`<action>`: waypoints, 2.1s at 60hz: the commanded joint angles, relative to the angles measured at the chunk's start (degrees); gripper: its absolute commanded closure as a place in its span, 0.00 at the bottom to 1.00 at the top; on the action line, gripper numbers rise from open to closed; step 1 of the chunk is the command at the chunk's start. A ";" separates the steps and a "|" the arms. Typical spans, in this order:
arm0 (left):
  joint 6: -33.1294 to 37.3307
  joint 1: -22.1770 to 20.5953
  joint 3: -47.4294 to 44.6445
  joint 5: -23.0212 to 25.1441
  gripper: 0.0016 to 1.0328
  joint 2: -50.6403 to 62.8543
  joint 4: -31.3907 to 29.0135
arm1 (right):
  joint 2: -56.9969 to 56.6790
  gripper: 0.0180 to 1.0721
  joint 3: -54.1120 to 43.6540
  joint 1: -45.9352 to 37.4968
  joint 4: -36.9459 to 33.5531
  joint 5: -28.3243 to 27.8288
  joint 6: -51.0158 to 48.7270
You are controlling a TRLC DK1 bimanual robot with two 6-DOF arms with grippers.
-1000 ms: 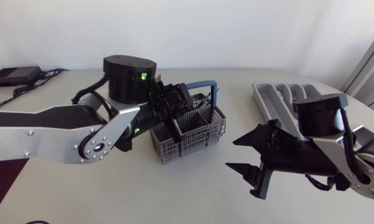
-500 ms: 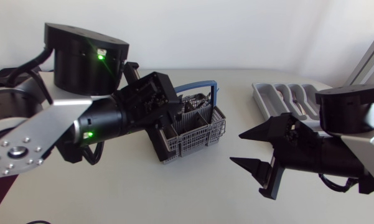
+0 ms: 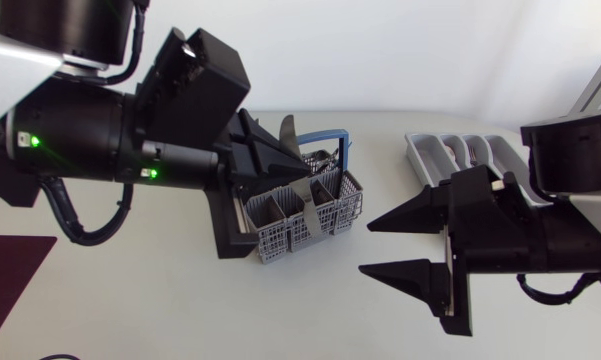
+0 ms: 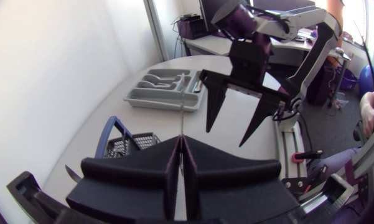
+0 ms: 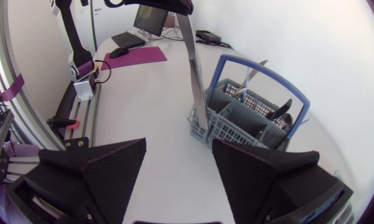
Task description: Sort the cutlery from the basket into the organizer compartments.
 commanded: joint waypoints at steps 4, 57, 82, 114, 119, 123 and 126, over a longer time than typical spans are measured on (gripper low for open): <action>-2.80 1.23 3.27 7.40 0.97 0.83 -2.76 | 4.12 0.27 2.12 0.62 -1.21 -4.50 0.29; -5.09 3.34 4.50 22.26 0.97 3.90 -4.78 | 13.88 0.89 3.61 9.15 -1.13 -9.77 0.64; -6.85 5.36 4.41 22.26 0.36 3.64 -3.90 | 12.39 0.95 3.00 9.32 -3.68 -10.12 1.17; -6.23 11.25 4.59 8.81 0.05 1.70 1.11 | 7.11 0.95 1.77 -13.53 -12.82 -9.16 -8.76; -4.39 7.65 2.57 1.25 0.06 2.93 3.31 | 8.52 0.95 2.74 -21.61 -14.84 -9.33 -12.72; -2.80 5.28 1.42 -3.23 0.06 4.34 4.54 | 10.19 0.95 3.35 -27.77 -15.10 -9.07 -15.09; -2.10 4.31 0.90 -6.04 0.06 5.57 5.68 | 11.68 0.95 3.97 -31.37 -15.10 -8.54 -16.67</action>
